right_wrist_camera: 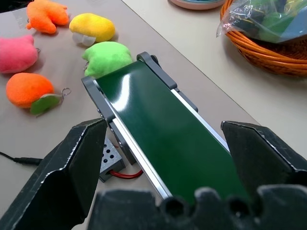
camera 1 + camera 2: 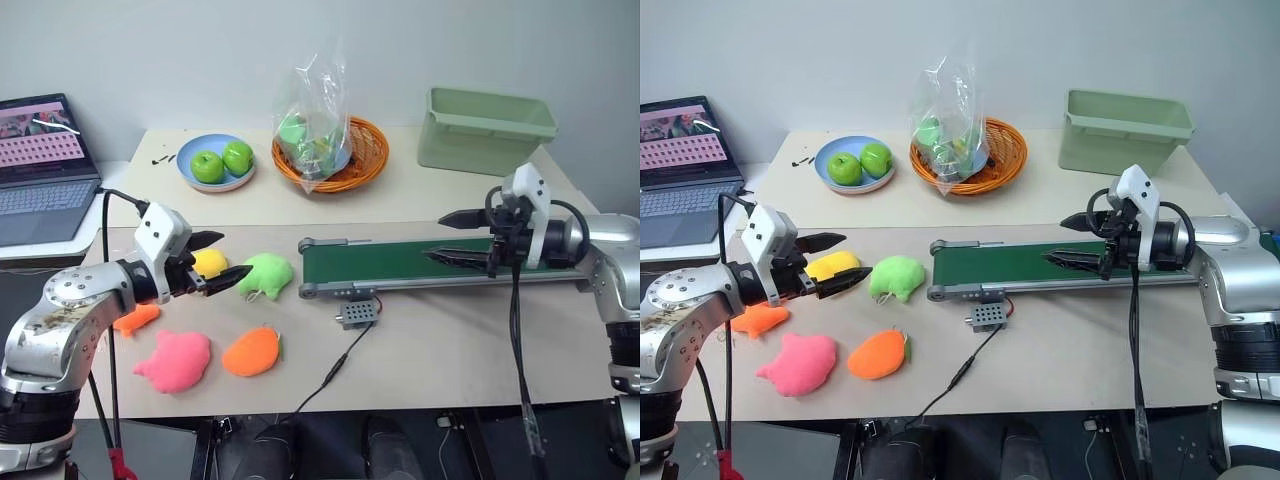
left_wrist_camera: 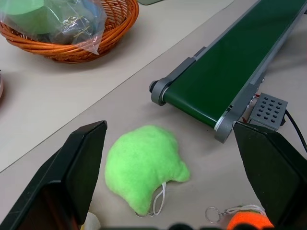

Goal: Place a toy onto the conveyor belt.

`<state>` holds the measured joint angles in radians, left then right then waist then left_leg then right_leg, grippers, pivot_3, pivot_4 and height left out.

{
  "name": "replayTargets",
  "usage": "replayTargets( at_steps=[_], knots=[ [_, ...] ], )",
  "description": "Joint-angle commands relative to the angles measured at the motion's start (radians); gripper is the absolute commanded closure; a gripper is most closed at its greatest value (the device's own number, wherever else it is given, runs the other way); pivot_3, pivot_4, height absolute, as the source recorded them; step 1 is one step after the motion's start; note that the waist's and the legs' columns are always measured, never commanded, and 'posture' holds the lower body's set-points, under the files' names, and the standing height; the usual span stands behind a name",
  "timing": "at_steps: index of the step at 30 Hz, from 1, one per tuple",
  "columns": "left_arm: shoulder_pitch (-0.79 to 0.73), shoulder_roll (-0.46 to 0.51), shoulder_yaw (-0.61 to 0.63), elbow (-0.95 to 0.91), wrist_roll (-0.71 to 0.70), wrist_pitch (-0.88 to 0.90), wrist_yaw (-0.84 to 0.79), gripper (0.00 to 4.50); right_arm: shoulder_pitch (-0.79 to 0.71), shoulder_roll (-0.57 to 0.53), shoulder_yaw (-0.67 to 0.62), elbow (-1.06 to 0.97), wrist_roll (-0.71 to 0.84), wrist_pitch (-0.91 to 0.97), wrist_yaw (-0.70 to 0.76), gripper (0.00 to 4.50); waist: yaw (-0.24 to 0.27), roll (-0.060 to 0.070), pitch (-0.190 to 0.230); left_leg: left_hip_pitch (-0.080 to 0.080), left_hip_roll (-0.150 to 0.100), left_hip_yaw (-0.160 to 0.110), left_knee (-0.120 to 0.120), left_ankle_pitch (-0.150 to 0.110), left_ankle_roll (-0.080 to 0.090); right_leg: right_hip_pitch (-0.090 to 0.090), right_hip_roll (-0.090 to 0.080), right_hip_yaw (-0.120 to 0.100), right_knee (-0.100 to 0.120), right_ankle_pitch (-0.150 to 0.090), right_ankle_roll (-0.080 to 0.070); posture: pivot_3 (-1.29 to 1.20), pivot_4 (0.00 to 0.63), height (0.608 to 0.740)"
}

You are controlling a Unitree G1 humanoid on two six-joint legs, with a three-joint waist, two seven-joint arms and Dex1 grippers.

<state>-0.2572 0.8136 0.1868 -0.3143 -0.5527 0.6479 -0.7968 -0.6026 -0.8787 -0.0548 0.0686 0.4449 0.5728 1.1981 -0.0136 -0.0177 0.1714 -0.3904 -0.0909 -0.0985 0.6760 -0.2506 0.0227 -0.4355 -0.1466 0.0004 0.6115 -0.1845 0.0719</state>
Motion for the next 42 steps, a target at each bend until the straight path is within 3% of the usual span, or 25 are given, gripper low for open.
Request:
replayTargets(
  at_steps=[1,7,10,13,20,24,35,42],
  knots=[
    [-0.038,-0.012,0.043,-0.007,-0.029,-0.011,0.011,0.02,-0.016,0.006,-0.015,-0.026,0.004,-0.016,-0.010,0.00,0.000,0.000,0.000,0.000,0.000,0.000,0.000,0.000,0.000,0.000,0.000,0.000,0.000,0.000,0.000,0.00,0.150,0.740],
    [-0.068,-0.093,0.166,0.019,-0.162,0.053,0.069,0.02,-0.043,0.053,-0.007,-0.031,0.017,-0.019,-0.013,0.00,-0.001,0.000,0.000,0.000,0.000,0.001,0.000,0.000,0.000,0.000,0.000,0.002,0.001,0.001,0.000,0.00,0.150,0.740],
    [-0.053,-0.128,0.281,0.050,-0.315,0.144,0.117,0.02,-0.067,0.059,0.006,-0.042,0.048,0.018,0.022,0.00,-0.002,0.000,0.000,0.000,0.000,0.001,0.000,0.000,0.000,-0.001,0.000,0.002,0.000,0.001,0.000,0.00,0.150,0.740],
    [0.009,-0.155,0.448,0.106,-0.483,0.246,0.184,0.02,-0.123,0.076,0.023,-0.056,0.094,0.065,0.067,0.00,-0.011,0.000,0.000,0.000,0.001,0.002,0.000,0.000,0.000,-0.002,0.001,0.004,0.001,0.001,0.000,0.00,0.150,0.740],
    [0.197,-0.184,0.660,0.177,-0.561,0.266,0.316,0.02,-0.203,0.104,0.086,-0.028,0.107,0.070,0.158,0.00,-0.007,-0.001,0.000,0.001,0.001,0.002,0.001,0.000,0.000,-0.002,0.002,0.005,0.001,0.001,0.000,0.00,0.150,0.740],
    [0.251,-0.241,0.785,0.224,-0.693,0.286,0.450,0.02,-0.235,0.118,0.142,0.003,0.092,0.062,0.230,0.00,0.001,-0.001,0.000,0.001,0.002,0.003,0.000,-0.001,-0.001,-0.002,0.002,0.005,0.001,0.001,0.000,0.00,0.150,0.740],
    [0.272,-0.335,0.955,0.493,-0.879,0.207,0.719,0.02,-0.274,0.133,0.205,0.116,-0.003,-0.041,0.291,0.00,0.001,-0.003,-0.002,0.002,0.001,0.003,0.000,-0.001,-0.001,-0.002,0.002,0.006,0.002,0.002,0.000,0.00,0.150,0.740],
    [0.265,-0.386,0.927,0.610,-0.898,0.182,0.712,0.02,-0.267,0.115,0.182,0.122,-0.030,-0.055,0.284,0.00,0.001,-0.005,-0.003,0.002,0.001,0.003,0.001,-0.001,-0.002,-0.002,0.001,0.006,0.002,0.002,0.000,0.00,0.150,0.740]
  ],
)
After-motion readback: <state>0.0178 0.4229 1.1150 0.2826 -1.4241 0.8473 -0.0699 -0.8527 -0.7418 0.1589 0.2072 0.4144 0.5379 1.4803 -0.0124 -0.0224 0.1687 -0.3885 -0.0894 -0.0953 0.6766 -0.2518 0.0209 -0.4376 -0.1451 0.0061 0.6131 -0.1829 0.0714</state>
